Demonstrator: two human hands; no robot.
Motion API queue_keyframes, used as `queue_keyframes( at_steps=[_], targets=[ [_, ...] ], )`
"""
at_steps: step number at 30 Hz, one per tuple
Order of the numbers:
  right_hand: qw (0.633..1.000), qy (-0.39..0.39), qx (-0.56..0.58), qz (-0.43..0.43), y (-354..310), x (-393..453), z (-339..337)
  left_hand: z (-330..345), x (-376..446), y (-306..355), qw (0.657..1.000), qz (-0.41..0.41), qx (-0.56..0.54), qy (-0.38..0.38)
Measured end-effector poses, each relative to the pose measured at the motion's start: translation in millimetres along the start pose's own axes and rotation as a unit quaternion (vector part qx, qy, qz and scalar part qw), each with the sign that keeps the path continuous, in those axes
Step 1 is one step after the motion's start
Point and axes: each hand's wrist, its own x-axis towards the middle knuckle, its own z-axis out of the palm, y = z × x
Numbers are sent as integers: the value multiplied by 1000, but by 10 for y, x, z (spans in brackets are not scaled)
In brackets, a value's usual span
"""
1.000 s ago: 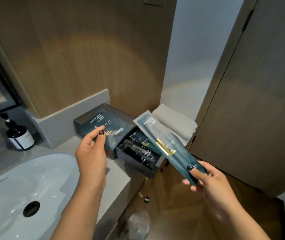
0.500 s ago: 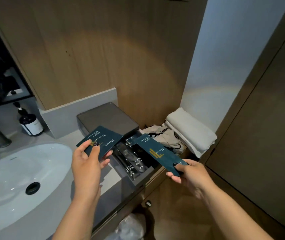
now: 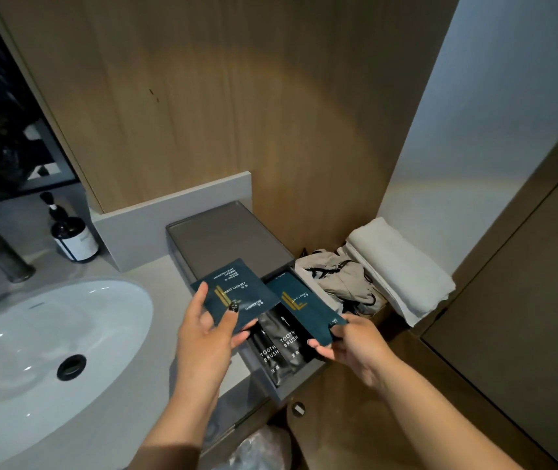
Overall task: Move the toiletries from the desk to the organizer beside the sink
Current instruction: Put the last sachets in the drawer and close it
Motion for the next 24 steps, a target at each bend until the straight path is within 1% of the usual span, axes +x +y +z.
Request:
queue_keyframes(
  at_steps=[3, 7, 13, 15, 17, 20, 24],
  targets=[
    [1000, 3, -10, -6, -23, 63, 26, 68, 54, -19, 1000, 4, 7, -15],
    [999, -7, -34, -3, -17, 141, 21, 140, 83, -47, 1000, -3, 6, -11],
    [991, -35, -132, 1, -156, 298, -3, 476, 187, -101, 1000, -1, 24, -13],
    [978, -34, -206, -25, -190, 343, -38, 576, 179, -110, 999, 2, 31, -10],
    [940, -29, -329, -80, -224, 381, -95, 646, 188, -113, 999, 5, 34, -2],
    [851, -31, -496, -168, -326, 364, -133, 722, 214, -167, 999, -1, 25, 21],
    [762, -50, -581, -281, -416, 305, -102, 751, 200, -270, 999, -14, 16, 49]
  ],
)
